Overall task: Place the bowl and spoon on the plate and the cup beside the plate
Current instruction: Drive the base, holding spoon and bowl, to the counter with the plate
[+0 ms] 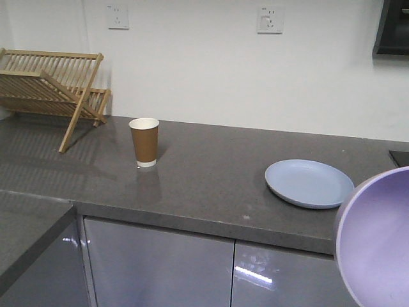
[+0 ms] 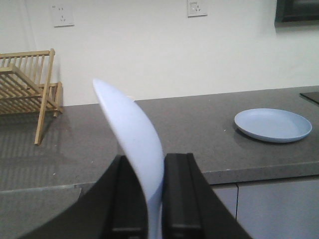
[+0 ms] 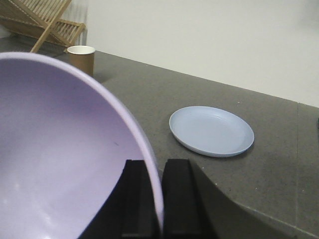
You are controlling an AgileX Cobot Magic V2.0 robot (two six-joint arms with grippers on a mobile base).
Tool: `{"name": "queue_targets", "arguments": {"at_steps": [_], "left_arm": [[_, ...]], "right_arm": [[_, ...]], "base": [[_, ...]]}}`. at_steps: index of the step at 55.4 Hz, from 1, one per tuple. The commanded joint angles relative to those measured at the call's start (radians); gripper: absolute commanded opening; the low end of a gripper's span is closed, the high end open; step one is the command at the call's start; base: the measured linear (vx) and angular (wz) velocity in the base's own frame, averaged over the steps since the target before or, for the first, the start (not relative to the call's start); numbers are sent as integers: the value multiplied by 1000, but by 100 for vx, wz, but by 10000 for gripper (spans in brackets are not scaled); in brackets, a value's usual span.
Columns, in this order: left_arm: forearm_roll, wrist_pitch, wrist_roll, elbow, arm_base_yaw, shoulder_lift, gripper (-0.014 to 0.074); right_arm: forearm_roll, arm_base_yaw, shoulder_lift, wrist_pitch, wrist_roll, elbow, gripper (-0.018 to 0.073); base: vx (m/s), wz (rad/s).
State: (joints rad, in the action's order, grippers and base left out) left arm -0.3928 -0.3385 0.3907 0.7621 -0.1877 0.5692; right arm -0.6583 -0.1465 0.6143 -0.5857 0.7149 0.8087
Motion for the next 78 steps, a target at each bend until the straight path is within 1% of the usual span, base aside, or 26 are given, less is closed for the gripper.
{"name": "queue_targets", "arguments": {"at_steps": [1, 44, 63, 78], "left_arm": [[-17, 78, 0, 24, -10, 4, 3], [-17, 78, 0, 24, -10, 4, 3], [-17, 78, 0, 24, -10, 4, 3], [-17, 78, -1, 24, -10, 4, 3]], "right_arm": [[-28, 1, 2, 70, 8, 29, -8], [-28, 1, 2, 70, 8, 29, -8], [-28, 1, 2, 70, 8, 29, -8], [-28, 1, 2, 71, 8, 29, -8]], "base": [[37, -16], [40, -15], [29, -20], [19, -4]]}}
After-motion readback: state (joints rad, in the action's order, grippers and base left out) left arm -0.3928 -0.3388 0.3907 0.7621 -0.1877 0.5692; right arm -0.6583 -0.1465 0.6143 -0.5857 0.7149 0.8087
